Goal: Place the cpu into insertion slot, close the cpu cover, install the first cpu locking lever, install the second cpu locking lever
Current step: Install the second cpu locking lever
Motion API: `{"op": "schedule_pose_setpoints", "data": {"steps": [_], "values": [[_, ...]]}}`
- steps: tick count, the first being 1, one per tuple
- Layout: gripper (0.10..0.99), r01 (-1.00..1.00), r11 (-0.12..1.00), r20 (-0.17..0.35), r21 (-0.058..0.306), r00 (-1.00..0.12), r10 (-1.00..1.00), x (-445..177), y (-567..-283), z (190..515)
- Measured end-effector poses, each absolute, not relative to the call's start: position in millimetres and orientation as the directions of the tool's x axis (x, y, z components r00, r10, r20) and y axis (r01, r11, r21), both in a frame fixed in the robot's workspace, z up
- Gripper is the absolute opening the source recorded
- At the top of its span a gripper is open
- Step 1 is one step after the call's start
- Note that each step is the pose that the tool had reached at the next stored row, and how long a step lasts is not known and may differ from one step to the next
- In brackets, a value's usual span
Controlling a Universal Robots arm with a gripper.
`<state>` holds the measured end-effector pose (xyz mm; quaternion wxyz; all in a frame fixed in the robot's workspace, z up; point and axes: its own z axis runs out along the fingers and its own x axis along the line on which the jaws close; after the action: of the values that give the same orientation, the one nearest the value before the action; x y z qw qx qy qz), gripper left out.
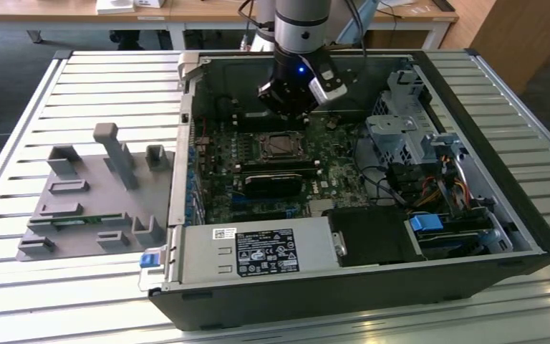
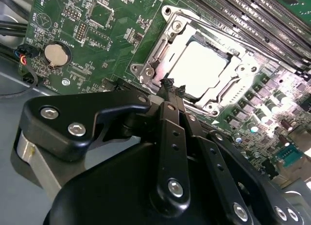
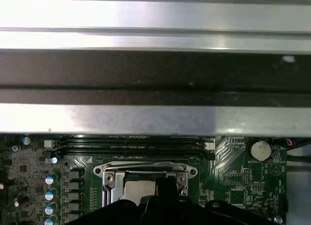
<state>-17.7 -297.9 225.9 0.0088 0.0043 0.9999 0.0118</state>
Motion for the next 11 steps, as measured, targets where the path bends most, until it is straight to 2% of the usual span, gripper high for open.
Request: {"op": "schedule_pose_setpoints", "data": {"steps": [11], "values": [[0.106,0.008,1.0,-0.017,0.024,-1.0,0.009,-17.6,-300.4,236.0]]}}
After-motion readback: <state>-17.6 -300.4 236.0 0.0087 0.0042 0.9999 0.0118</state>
